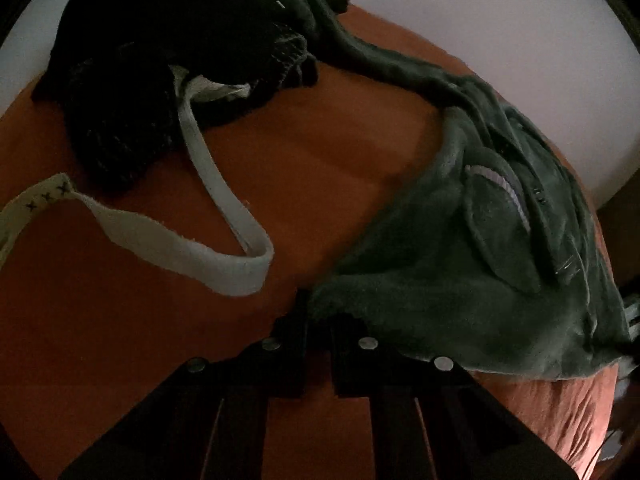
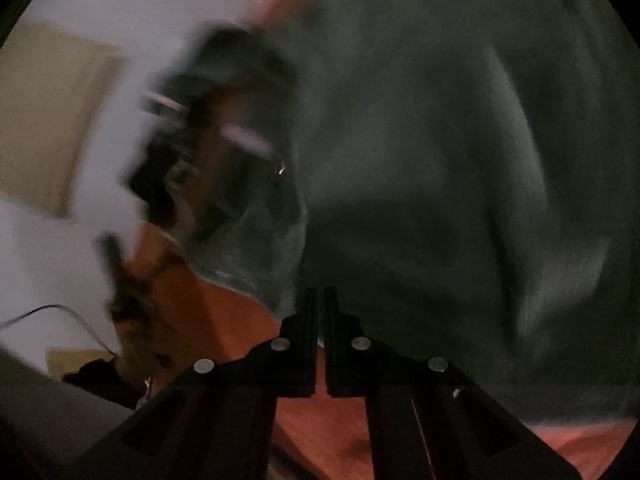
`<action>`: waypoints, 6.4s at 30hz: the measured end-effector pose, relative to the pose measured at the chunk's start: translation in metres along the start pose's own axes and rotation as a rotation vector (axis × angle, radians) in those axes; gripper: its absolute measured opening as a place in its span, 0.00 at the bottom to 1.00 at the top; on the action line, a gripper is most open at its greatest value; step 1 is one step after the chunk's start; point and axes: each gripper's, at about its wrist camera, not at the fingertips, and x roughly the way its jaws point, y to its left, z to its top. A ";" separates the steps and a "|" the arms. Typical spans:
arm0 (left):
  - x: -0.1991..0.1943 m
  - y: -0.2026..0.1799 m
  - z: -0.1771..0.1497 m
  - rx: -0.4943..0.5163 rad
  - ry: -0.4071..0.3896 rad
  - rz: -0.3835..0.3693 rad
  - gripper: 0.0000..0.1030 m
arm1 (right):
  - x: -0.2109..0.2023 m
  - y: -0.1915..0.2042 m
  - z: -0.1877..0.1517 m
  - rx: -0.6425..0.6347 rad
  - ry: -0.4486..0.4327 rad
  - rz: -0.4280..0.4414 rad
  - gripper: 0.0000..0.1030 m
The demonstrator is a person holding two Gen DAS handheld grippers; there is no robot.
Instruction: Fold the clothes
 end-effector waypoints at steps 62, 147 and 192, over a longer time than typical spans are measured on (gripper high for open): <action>0.005 -0.026 0.009 0.188 0.081 0.126 0.24 | -0.037 -0.006 0.412 -0.068 -0.286 -0.378 0.53; 0.014 -0.021 0.034 -0.018 0.269 -0.175 0.24 | 0.021 0.076 -0.047 -0.623 0.010 -0.488 0.72; -0.024 -0.043 -0.004 0.012 0.210 -0.143 0.15 | -0.037 0.072 -0.025 -0.331 0.142 -0.326 0.44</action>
